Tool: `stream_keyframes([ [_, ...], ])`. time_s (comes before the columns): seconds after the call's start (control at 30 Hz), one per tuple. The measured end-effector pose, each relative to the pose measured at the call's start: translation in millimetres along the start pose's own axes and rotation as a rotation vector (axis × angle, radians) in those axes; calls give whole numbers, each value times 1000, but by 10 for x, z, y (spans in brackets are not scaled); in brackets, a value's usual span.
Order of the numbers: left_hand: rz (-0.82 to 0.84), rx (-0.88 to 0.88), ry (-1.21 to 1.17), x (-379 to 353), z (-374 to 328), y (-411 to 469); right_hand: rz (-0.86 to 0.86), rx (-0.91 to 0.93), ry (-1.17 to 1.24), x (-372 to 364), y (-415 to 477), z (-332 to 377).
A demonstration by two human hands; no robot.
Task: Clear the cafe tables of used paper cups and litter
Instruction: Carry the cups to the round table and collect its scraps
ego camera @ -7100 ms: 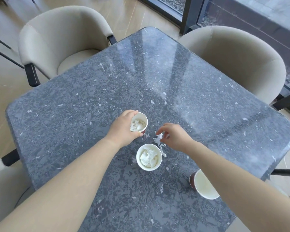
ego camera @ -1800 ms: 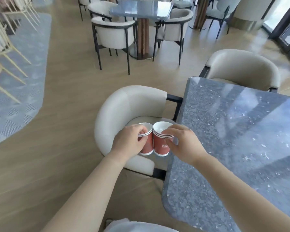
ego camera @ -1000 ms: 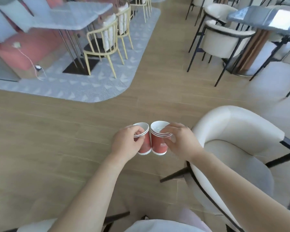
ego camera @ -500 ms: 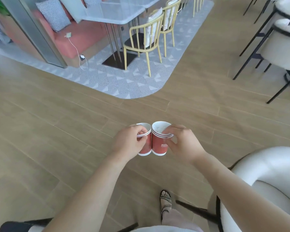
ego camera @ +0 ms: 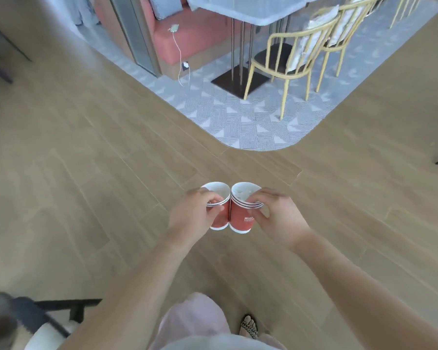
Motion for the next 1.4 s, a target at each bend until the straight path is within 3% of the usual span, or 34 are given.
stream_keyframes([
  [0.33,-98,288,-34,783,1346,649,197,161,23,-891,1594,679],
  [0.67,-231,439,-71,1708,2504,1156,265,301,13,-1702,2933,1556],
  [1.07,-532,914,-69,2457,3761,295,638,654,41,-3053,3465,3061],
  [1.4,-791,1335,13,2778,4007,-527,981,1010,72,-3823,3302,4072],
])
Point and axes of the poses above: each hand's wrist, its own y-axis towards the middle knuckle, its own x-axis out of the back of the hand, z = x × y, the point moved 10 cm from there along y, towards the middle knuckle, and after that the axes turned 5 degrees about -x, right-handed, at the moved point
